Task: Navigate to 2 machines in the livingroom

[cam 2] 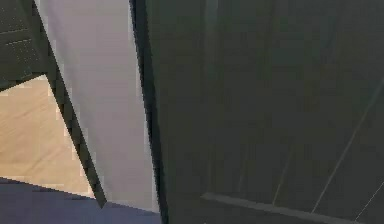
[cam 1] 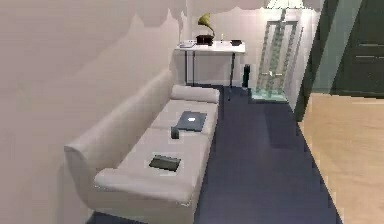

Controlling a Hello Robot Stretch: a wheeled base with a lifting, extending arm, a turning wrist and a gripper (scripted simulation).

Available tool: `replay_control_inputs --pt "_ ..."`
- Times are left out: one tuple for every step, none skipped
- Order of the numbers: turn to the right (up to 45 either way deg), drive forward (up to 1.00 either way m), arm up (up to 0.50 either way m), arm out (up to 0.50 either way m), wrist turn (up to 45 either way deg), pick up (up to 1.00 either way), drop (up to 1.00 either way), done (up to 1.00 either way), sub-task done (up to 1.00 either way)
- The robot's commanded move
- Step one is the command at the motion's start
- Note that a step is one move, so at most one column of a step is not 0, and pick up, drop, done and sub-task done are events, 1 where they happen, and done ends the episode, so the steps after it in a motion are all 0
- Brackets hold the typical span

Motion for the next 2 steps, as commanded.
replay_control_inputs --pt "0.0 0.2 0.0 0.0 0.0 0.0 0.0 0.0 0.0" --pt "36.0 0.0 0.0 0.0 0.0 0.0 0.0 0.0 0.0"
